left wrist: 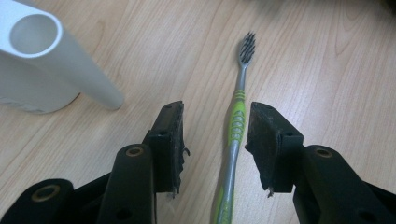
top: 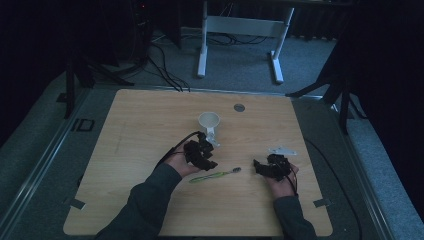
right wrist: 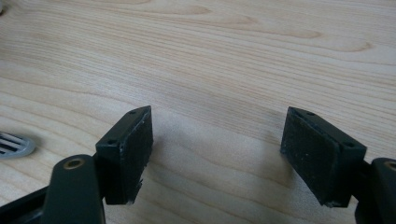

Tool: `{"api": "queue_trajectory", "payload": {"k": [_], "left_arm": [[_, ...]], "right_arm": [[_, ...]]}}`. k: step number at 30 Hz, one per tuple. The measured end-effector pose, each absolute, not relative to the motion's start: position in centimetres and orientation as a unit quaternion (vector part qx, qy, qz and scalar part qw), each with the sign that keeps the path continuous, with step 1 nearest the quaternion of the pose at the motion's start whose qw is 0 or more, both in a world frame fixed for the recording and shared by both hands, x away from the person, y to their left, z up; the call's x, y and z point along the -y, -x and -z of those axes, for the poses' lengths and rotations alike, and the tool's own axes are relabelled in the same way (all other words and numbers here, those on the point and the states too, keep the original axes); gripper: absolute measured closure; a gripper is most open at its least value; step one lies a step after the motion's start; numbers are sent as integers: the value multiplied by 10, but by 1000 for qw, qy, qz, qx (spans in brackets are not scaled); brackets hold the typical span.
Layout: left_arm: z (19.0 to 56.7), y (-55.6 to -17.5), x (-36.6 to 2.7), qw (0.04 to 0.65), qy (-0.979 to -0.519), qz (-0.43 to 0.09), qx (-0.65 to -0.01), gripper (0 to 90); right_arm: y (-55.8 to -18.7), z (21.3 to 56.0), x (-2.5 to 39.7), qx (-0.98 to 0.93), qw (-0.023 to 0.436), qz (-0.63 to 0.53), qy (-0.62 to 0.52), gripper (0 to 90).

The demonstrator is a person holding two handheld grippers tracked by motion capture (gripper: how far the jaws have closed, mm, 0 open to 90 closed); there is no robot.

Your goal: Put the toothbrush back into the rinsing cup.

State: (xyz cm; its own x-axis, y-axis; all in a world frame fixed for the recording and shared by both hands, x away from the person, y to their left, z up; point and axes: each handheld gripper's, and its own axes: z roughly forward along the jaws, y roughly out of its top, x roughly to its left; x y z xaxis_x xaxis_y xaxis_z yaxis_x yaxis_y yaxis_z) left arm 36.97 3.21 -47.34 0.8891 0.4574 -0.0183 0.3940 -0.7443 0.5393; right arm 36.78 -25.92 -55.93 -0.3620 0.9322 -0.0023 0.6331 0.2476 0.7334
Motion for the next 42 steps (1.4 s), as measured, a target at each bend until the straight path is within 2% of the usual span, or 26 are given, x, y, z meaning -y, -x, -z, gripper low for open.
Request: {"api": "queue_trajectory", "payload": {"k": [42], "left_arm": [[494,-374,-2,186,-960,-39,-205,608]], "right_arm": [[-368,559,259,-758,227,-330,-515,247]]}}
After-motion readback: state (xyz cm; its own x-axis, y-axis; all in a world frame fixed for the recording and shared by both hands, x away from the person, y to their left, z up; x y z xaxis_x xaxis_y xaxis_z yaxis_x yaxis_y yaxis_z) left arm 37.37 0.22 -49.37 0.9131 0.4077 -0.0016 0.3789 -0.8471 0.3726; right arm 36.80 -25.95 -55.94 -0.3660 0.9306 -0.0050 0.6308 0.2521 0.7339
